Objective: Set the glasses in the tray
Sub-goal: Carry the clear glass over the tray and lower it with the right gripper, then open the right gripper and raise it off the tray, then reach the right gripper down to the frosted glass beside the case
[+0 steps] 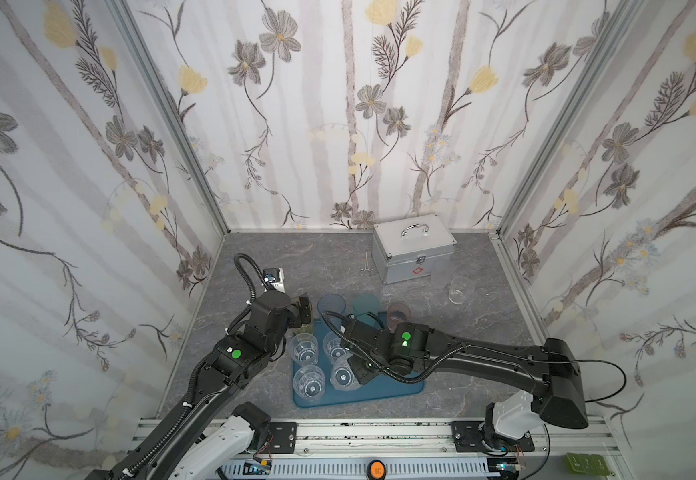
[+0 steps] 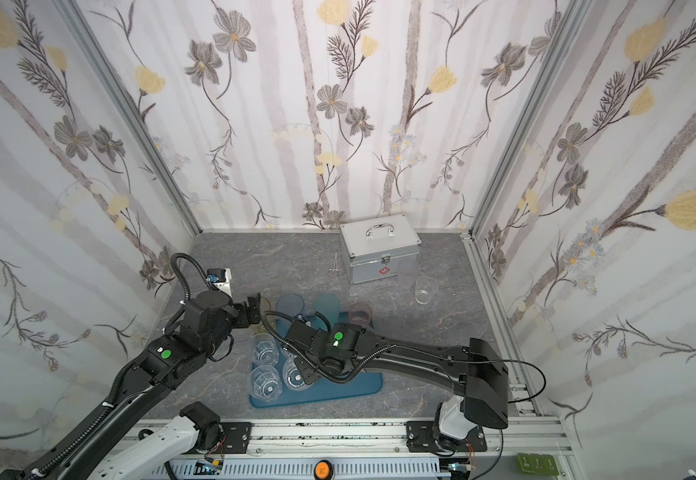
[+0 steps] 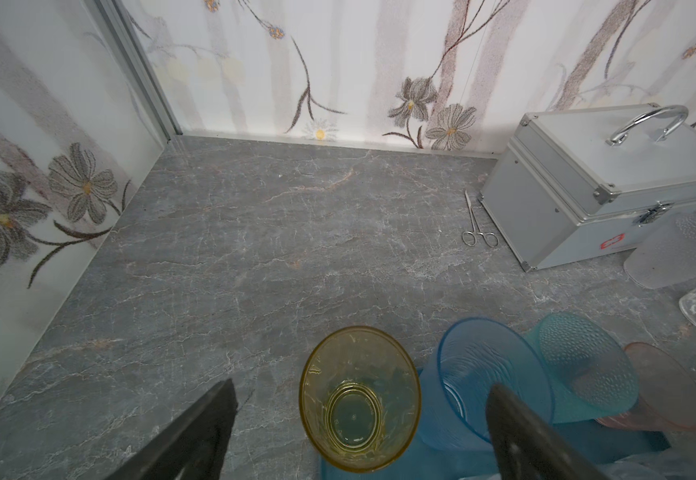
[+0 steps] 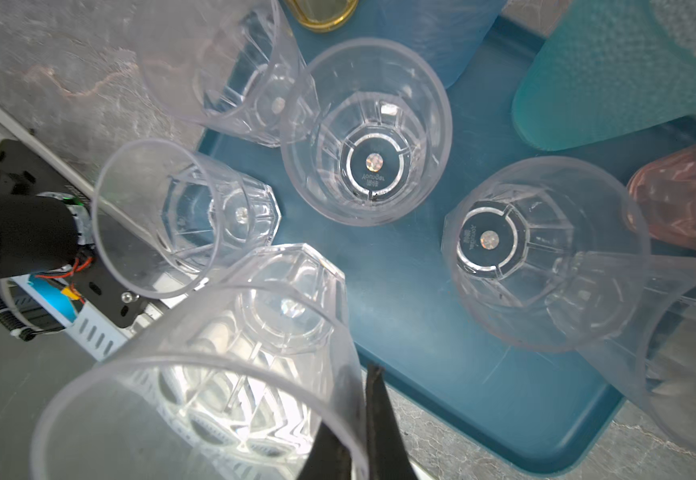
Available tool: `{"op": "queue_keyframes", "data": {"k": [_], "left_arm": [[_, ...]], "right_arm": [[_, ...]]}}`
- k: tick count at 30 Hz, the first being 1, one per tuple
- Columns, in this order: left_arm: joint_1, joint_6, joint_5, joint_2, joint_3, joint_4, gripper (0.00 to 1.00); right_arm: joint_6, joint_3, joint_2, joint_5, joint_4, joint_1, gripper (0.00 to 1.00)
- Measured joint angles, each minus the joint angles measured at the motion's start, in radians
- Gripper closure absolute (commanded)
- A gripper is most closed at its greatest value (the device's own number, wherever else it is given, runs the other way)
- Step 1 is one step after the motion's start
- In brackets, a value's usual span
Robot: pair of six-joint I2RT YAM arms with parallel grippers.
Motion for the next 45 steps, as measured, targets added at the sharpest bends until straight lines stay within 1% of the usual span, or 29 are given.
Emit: {"op": "queue_keyframes", "data": {"k": [5, 14, 19, 24, 28, 30, 34, 37, 41, 45], "left_arm": [[0.002, -0.002, 0.032, 0.019, 0.004, -0.008, 0.04], [0.005, -0.002, 0.049, 0.039, 0.012, -0.008, 0.04], [0.005, -0.002, 0.05, 0.04, 0.012, -0.008, 0.04], [0.005, -0.002, 0.05, 0.046, 0.023, -0.008, 0.05], [0.005, -0.002, 0.05, 0.061, 0.048, -0.008, 0.05], [0.005, -0.004, 0.049, 0.071, 0.068, -0.008, 0.05], [-0.014, -0.008, 0.024, 0.113, 0.116, 0.0, 0.05], [-0.082, -0.006, -0.006, 0.156, 0.141, 0.047, 0.05], [-0.193, 0.028, -0.047, 0.243, 0.163, 0.168, 0.05], [-0.252, 0.075, -0.051, 0.362, 0.194, 0.305, 0.04]], "right_arm": [[-0.025, 0.0, 0.103, 0.007, 0.009, -0.001, 0.97], [-0.052, 0.009, 0.179, 0.011, 0.034, -0.005, 0.91], [-0.06, 0.013, 0.195, 0.011, 0.049, -0.006, 0.79], [-0.063, 0.015, 0.19, 0.011, 0.049, -0.01, 0.69], [-0.072, 0.034, 0.132, 0.007, 0.024, -0.029, 0.63], [-0.078, 0.051, 0.087, 0.006, 0.02, -0.05, 0.62], [-0.1, 0.078, -0.008, 0.004, 0.005, -0.144, 0.61], [-0.126, 0.085, -0.053, 0.014, -0.001, -0.249, 0.61], [-0.166, 0.081, -0.096, 0.042, 0.016, -0.438, 0.6], [-0.195, 0.063, -0.115, 0.069, 0.09, -0.658, 0.6]]}}
